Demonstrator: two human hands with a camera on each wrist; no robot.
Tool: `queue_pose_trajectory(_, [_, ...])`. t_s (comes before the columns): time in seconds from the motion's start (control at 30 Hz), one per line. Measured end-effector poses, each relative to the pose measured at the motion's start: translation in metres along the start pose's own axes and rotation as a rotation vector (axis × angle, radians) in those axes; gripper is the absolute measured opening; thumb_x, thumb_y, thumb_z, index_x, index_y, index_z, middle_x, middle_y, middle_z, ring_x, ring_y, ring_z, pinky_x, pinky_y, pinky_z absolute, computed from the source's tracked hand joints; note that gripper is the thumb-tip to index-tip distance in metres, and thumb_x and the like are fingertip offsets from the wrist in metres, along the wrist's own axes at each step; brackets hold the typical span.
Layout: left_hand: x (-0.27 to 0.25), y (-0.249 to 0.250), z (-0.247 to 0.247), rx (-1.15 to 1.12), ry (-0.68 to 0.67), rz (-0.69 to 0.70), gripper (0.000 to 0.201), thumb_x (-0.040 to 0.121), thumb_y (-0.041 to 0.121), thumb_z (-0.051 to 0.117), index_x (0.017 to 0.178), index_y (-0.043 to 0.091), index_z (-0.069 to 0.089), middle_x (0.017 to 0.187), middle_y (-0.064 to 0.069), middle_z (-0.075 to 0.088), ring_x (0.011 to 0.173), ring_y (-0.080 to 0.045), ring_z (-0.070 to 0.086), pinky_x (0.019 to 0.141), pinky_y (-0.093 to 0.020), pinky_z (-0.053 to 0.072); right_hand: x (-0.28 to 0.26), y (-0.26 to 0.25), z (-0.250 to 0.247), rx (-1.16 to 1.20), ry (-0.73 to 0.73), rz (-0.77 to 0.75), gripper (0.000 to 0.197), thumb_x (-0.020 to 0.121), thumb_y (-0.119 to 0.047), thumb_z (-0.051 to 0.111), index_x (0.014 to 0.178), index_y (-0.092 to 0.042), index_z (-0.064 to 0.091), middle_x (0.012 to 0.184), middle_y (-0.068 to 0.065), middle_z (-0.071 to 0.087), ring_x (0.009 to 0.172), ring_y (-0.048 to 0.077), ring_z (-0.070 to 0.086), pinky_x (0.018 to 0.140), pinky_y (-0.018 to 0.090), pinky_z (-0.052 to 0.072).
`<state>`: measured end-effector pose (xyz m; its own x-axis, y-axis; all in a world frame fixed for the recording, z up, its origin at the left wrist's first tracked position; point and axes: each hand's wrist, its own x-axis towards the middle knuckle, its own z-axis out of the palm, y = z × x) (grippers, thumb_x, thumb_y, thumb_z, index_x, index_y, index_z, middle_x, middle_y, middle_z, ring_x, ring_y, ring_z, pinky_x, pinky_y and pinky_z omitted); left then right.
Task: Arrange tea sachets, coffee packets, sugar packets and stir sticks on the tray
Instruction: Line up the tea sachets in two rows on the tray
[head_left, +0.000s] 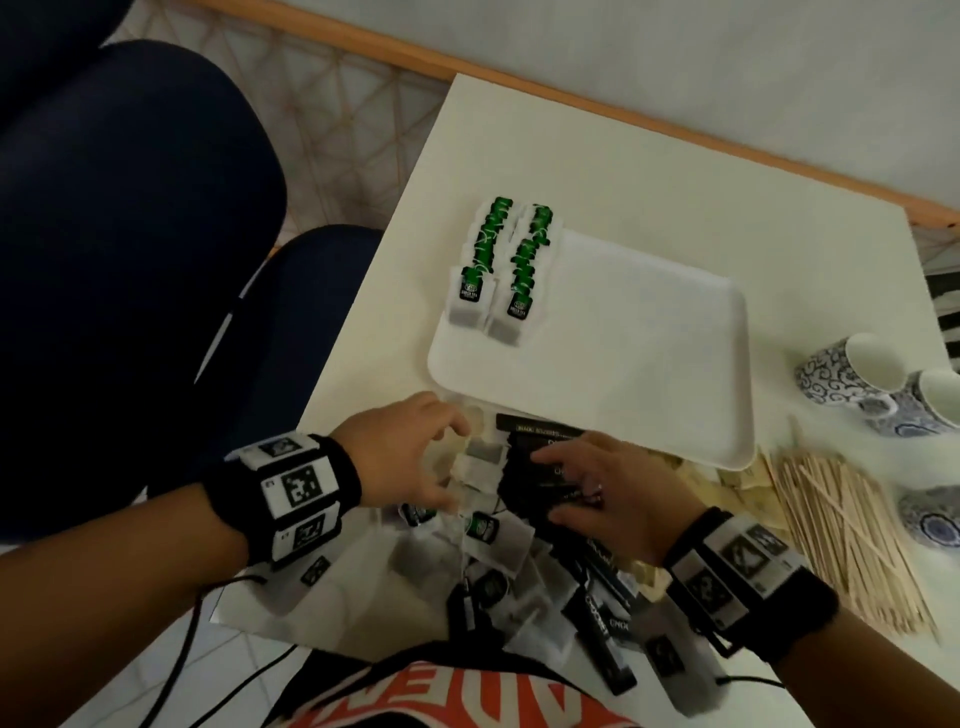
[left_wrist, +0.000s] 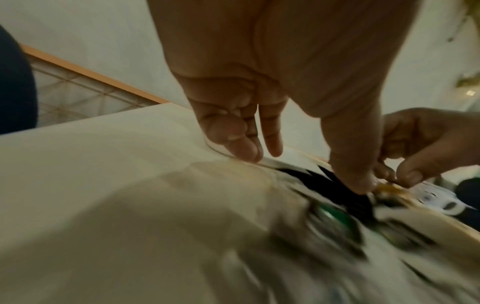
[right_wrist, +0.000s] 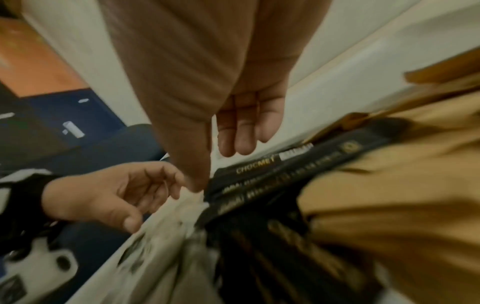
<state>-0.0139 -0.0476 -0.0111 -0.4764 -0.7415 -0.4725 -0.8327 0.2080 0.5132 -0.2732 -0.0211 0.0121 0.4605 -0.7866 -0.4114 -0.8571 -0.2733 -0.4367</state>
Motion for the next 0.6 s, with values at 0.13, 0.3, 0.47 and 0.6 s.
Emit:
queue_pose_trajectory(0.13, [-0.022,0.015,0.027,0.198,-0.04,0.148,0.104,0.053,0.066,0.078,0.137,0.037,0.024,0.125,0.016,0.029,0.099,-0.004,0.042,0.073,-0.021,0.041,-0.025,-0.003,0.016,-0.199,-0.133,-0.136,0.073,0.078,-0.056,0.063,0.141,-0.04,0.029,0.127,-0.013,0.042,0.109,0.009,0.049,0.085,0.025,0.048])
queue_pose_trajectory(0.3, [-0.033,0.016,0.054,0.392,-0.002,0.187,0.111,0.059,0.066,0.072,0.144,0.031,0.01,0.134,0.006,0.02,0.109,-0.016,0.04,0.085,-0.031,0.044,-0.043,-0.006,0.047,-0.346,-0.206,-0.281,0.099,0.058,-0.059,0.076,0.141,-0.028,0.03,0.126,-0.005,0.043,0.091,0.01,0.054,0.066,0.02,0.047])
queue_pose_trajectory(0.47, [-0.034,0.008,0.058,0.323,0.074,0.084,0.093,0.069,0.059,0.069,0.141,0.033,0.018,0.134,0.005,0.017,0.108,-0.018,0.042,0.08,-0.031,0.048,-0.035,-0.018,0.066,-0.393,-0.19,-0.266,0.084,0.068,-0.042,0.073,0.141,-0.03,0.033,0.133,0.003,0.043,0.087,0.019,0.06,0.06,0.029,0.052])
queue_pose_trajectory(0.6, [-0.035,-0.003,0.055,0.177,0.106,0.001,0.072,0.076,0.051,0.068,0.136,0.034,0.031,0.13,0.007,0.026,0.112,-0.015,0.041,0.08,-0.034,0.051,-0.013,-0.036,0.066,-0.371,-0.176,-0.227,0.056,0.082,-0.029,0.062,0.134,-0.025,0.044,0.128,0.007,0.044,0.085,0.026,0.061,0.057,0.034,0.05])
